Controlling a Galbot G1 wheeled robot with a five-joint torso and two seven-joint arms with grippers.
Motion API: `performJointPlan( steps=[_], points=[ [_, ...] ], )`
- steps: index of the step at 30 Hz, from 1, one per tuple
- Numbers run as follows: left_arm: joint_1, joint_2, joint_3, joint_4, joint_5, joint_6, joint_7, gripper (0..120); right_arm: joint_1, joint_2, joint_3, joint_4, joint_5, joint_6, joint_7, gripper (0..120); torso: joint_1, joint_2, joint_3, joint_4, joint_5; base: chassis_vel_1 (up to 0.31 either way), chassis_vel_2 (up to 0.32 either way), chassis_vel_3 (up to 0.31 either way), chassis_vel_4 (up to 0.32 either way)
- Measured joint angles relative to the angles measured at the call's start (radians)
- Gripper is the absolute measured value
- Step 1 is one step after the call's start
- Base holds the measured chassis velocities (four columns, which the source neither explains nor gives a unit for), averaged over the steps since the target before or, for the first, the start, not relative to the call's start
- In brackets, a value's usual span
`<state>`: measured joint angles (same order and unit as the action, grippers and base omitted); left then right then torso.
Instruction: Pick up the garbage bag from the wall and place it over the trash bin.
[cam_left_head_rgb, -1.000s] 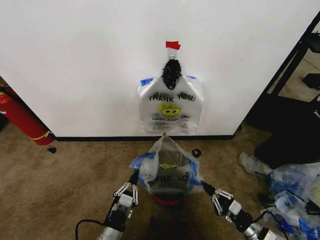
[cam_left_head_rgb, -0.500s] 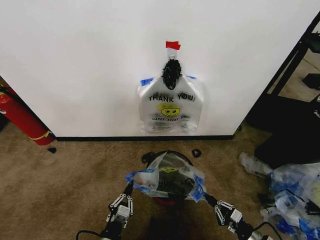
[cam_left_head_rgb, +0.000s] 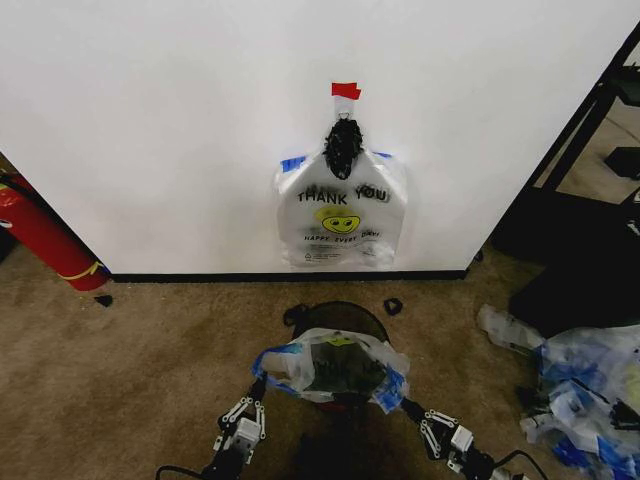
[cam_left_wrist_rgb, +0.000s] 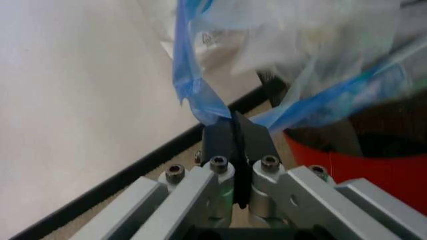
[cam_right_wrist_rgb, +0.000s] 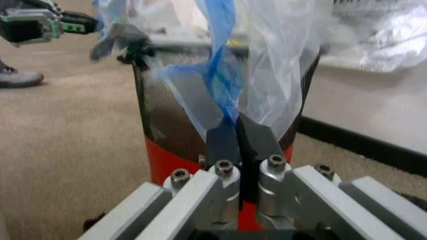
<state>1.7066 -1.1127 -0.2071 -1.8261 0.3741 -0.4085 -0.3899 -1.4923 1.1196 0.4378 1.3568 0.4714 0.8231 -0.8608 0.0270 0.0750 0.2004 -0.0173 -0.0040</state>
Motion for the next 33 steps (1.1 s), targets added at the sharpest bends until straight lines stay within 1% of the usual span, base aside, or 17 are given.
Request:
performJointPlan(
  steps=[2, 7, 10, 14, 17, 21, 24, 29, 33],
  points=[
    [-0.006, 0.0, 0.0, 0.012, 0.0, 0.0, 0.002, 0, 0.013, 0.006, 0.0, -0.015, -0.009, 0.0, 0.0, 0, 0.0, 0.0, 0.0, 0.0, 0.0001, 0.0, 0.0, 0.0, 0.0],
    [-0.045, -0.009, -0.008, 0.076, -0.009, 0.001, 0.007, 0, 0.065, 0.034, -0.006, -0.077, -0.006, 0.0, 0.013, 0, 0.0, 0.0, 0.0, 0.0, 0.0, 0.0, 0.0, 0.0, 0.0],
    [-0.051, -0.009, -0.008, 0.086, -0.016, 0.002, 0.011, 0, 0.076, 0.039, -0.014, -0.095, 0.002, 0.0, 0.018, 0, 0.0, 0.0, 0.0, 0.0, -0.0001, 0.0, 0.0, 0.0, 0.0],
    [-0.063, -0.013, -0.006, 0.095, -0.03, -0.008, 0.023, 0, 0.093, 0.048, -0.04, -0.125, 0.049, 0.0, 0.021, 0, 0.0, 0.0, 0.0, 0.0, 0.0001, 0.0, 0.0, 0.0, 0.0],
    [-0.056, -0.011, -0.003, 0.086, -0.032, -0.01, 0.036, 0, 0.094, 0.048, -0.052, -0.126, 0.081, -0.001, 0.014, 0, 0.0, 0.0, 0.0, 0.0001, 0.0001, 0.0, 0.0, 0.0, 0.0],
    [-0.041, 0.0, -0.001, 0.046, -0.032, -0.013, 0.054, 0, 0.092, 0.037, -0.051, -0.114, 0.148, -0.001, -0.025, 0, 0.0, 0.0, 0.0, 0.0001, 0.0002, 0.0, 0.0, 0.0, 0.0],
    [-0.04, 0.001, 0.001, 0.041, -0.032, -0.014, 0.059, 0, 0.09, 0.031, -0.046, -0.109, 0.176, -0.001, -0.031, 0, 0.0, 0.0, 0.0, 0.0001, 0.0001, 0.0, 0.0, 0.0, 0.0],
    [-0.044, 0.006, 0.0, 0.027, -0.041, -0.013, 0.074, 0, 0.069, 0.018, -0.044, -0.085, 0.291, -0.001, -0.044, 0, 0.0, 0.0, 0.0, 0.0, 0.0001, 0.0, 0.0, 0.0, 0.0],
    [-0.047, 0.007, -0.002, 0.029, -0.044, -0.008, 0.079, 0, 0.06, 0.02, -0.045, -0.082, 0.309, -0.001, -0.044, 0, 0.0, 0.0, 0.0, 0.0, 0.0001, 0.0, 0.0, 0.0, 0.0]
  ],
)
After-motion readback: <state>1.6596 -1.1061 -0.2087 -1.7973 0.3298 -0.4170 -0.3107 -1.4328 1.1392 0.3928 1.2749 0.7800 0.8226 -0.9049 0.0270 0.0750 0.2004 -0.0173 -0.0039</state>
